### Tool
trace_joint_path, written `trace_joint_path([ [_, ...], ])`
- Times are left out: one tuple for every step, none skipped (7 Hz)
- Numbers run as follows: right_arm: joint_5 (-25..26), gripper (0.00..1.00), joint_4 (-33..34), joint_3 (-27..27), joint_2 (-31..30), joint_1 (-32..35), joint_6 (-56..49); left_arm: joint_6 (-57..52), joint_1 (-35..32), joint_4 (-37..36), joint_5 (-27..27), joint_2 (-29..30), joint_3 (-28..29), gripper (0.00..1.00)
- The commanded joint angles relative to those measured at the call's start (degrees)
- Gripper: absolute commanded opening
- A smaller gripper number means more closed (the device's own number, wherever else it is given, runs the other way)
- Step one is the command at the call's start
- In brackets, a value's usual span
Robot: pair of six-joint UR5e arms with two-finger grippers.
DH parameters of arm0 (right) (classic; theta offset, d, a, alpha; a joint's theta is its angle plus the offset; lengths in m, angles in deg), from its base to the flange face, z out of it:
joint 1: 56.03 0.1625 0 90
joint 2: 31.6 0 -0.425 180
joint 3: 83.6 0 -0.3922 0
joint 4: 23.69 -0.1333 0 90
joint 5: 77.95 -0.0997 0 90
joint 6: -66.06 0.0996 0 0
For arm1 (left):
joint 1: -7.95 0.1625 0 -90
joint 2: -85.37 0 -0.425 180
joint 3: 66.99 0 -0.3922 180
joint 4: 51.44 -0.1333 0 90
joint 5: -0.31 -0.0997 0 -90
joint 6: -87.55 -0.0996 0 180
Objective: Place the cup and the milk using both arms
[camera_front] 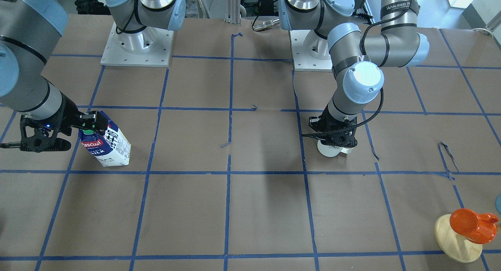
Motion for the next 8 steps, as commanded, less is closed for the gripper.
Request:
trace_joint_path([
  [-0.09,0.88,0.04,-0.89,0.14,-0.02,0.17,11.59,-1.63,0.34,0.68,0.42,2.93,0.00],
  [-0.09,0.85,0.04,-1.24,0.14,-0.02,0.60,16.70,-5.73,0.95,2.86,0.25,3.64,0.00],
  [-0.44,0.71,0.04,-1.07,-0.03,-0.02,2.52,21.36,-12.30,1.65,3.41,0.42,3.74,0.00],
  [-0.53,0.66,-0.05,-1.07,-0.03,-0.02,2.63,27.67,-19.76,1.66,3.67,1.03,4.61,0.00],
  [-0.53,0.55,-0.05,-0.90,-0.12,-0.11,2.63,35.13,-25.05,1.66,4.55,1.39,6.18,0.00],
  [-0.53,0.42,-0.13,-0.55,-0.12,-0.19,2.63,40.86,-28.67,2.62,9.60,2.26,7.85,0.00],
  [-0.62,0.26,-0.31,-0.28,-0.21,-0.20,2.63,44.31,-32.89,3.24,10.44,2.36,8.31,0.00],
  [-0.79,0.18,-0.57,0.42,-0.21,-0.20,2.63,45.74,-35.71,4.20,10.62,2.36,7.61,0.00],
])
